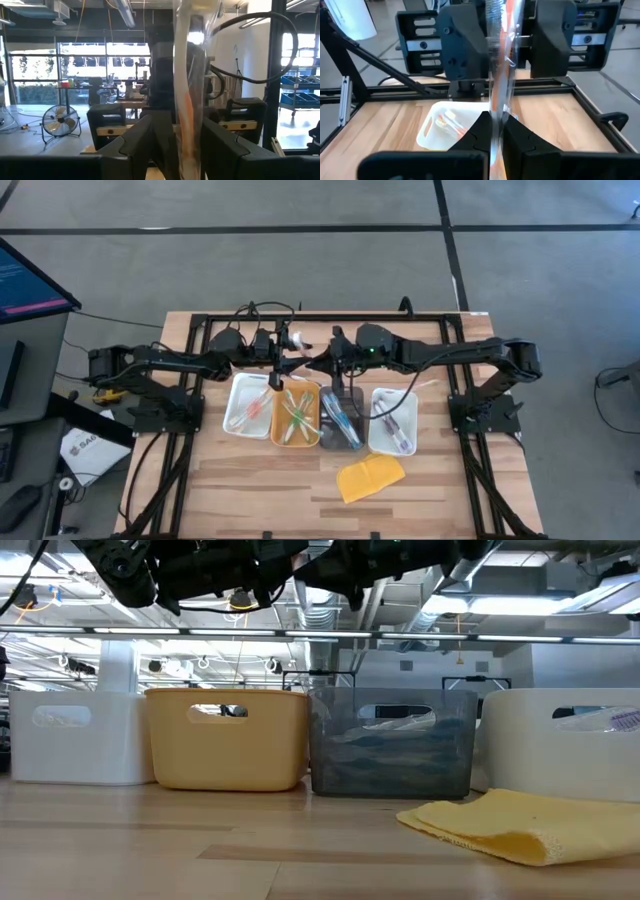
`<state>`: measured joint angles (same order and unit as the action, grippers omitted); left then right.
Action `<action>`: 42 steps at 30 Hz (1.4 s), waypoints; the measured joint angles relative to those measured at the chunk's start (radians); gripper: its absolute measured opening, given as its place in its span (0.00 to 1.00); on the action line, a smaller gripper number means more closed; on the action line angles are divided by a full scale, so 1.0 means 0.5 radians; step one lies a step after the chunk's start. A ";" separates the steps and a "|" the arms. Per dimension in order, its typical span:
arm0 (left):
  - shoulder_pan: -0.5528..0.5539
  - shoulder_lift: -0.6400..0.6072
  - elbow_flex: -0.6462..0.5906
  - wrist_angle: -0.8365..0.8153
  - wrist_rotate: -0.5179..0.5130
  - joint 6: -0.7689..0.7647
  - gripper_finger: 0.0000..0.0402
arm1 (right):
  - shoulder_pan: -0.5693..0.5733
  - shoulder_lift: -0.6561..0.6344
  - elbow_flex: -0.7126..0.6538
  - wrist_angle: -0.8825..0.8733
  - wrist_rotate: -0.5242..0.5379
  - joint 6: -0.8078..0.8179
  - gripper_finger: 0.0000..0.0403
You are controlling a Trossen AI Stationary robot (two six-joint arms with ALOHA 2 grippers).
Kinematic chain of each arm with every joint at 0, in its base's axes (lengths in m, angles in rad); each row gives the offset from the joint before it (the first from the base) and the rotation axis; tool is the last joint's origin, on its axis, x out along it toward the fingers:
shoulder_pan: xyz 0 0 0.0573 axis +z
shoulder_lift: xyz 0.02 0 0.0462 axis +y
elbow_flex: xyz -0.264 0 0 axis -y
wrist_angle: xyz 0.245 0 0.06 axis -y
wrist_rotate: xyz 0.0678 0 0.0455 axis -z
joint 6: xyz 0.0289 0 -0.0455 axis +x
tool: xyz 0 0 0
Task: Pick & Place Toothbrushes
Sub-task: Put the orange toothbrush into the left white bin
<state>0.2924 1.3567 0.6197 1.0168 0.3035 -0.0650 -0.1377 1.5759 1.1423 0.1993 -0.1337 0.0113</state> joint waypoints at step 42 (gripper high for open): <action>-0.008 -0.277 1.171 -3.630 -0.641 -0.696 0.03 | -0.125 -0.404 -0.002 -0.874 0.165 0.005 0.92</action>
<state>0.2882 1.2183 1.2052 -0.7980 -0.0170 -0.4131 -0.2005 1.3739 1.1412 -0.2376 -0.0511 0.0139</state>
